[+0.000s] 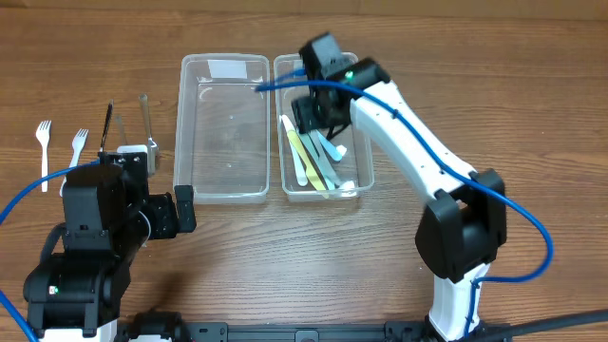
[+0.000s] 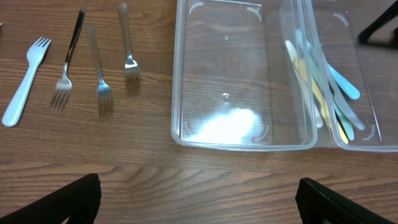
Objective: Pack container
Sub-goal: 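Carry the white knife into the right container and release it, then move the left gripper over the metal forks and grasp one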
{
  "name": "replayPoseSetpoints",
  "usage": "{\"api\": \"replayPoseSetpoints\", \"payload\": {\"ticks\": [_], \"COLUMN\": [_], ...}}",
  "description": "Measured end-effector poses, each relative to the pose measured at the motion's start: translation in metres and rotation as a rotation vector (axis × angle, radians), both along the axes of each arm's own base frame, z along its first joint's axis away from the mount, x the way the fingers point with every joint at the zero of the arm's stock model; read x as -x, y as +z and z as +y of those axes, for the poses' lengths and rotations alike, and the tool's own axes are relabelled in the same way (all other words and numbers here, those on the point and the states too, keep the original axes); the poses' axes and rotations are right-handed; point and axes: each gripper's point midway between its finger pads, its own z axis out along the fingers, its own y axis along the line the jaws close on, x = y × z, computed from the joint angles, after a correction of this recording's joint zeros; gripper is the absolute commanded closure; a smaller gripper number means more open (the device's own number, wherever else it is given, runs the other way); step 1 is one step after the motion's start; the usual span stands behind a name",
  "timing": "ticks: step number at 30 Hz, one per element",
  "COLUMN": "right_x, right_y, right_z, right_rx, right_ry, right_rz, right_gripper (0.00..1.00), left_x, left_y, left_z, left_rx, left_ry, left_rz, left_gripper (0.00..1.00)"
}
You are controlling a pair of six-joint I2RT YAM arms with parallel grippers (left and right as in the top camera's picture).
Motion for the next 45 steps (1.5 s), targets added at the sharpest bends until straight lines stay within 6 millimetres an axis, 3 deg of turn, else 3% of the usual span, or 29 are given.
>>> {"api": "replayPoseSetpoints", "payload": {"ticks": [3,5,7,9,11,14,18,21,22,24,25,30,33,37,40,45], "right_x": [-0.011,-0.012,0.003,0.03,0.057,0.069,0.075,0.083,0.086,0.087,0.095,0.112,0.117,0.116,0.116,0.116], "right_y": [0.081,0.155,0.219,0.242,0.234,0.208,0.166,0.124,0.107,0.096,0.063,0.013,0.001,-0.001,-0.001,-0.001], "right_z": [-0.009,-0.042,-0.12,-0.199,-0.249,-0.276,-0.275,-0.27,-0.269,-0.268,-0.267,-0.263,-0.263,-0.262,-0.262,-0.262], "right_rx": [-0.047,-0.115,-0.16,-0.139,-0.093,-0.08,-0.088,-0.075,-0.066,-0.064,-0.044,-0.022,-0.013,-0.019,-0.019,-0.018], "right_ry": [-0.038,-0.132,-0.329,-0.536,-0.677,-0.764,-0.767,-0.76,-0.756,-0.754,-0.748,-0.732,-0.723,-0.711,-0.704,-0.699], "right_rz": [-0.15,-0.283,-0.377,-0.387,-0.315,-0.194,-0.038,0.087,0.131,0.154,0.229,0.33,0.354,0.352,0.348,0.347], "right_gripper": [0.15,0.13,0.12,0.12,0.12,0.12,0.12,0.12,0.12,0.12,0.12,0.12,0.12,0.12,0.12,0.12], "left_x": [0.004,0.007,0.011,0.012,0.008,-0.015,-0.064,-0.104,-0.126,-0.138,-0.15,-0.176,-0.187,-0.204,-0.208,-0.206], "left_y": [0.0,0.014,0.048,0.08,0.107,0.116,0.081,0.051,0.038,0.026,0.018,-0.019,-0.041,-0.097,-0.143,-0.187], "left_z": [0.0,0.001,0.006,0.012,0.017,0.024,0.029,0.03,0.033,0.04,0.05,0.105,0.118,0.112,0.107,0.103], "left_rx": [0.0,-0.006,-0.026,-0.043,-0.054,-0.062,-0.076,-0.084,-0.085,-0.087,-0.086,-0.068,-0.067,-0.046,-0.016,0.003], "left_ry": [0.0,0.005,0.027,0.056,0.087,0.135,0.167,0.174,0.185,0.202,0.229,0.351,0.354,0.291,0.254,0.232], "left_rz": [0.017,0.004,-0.045,-0.098,-0.14,-0.121,0.007,0.076,0.084,0.102,0.104,0.146,0.177,0.285,0.379,0.47], "left_gripper": [0.0,0.0,0.0,0.0,0.0,0.0,0.0,0.0,0.0,0.0,0.0,0.0,0.0,0.0,0.0,0.0]}}
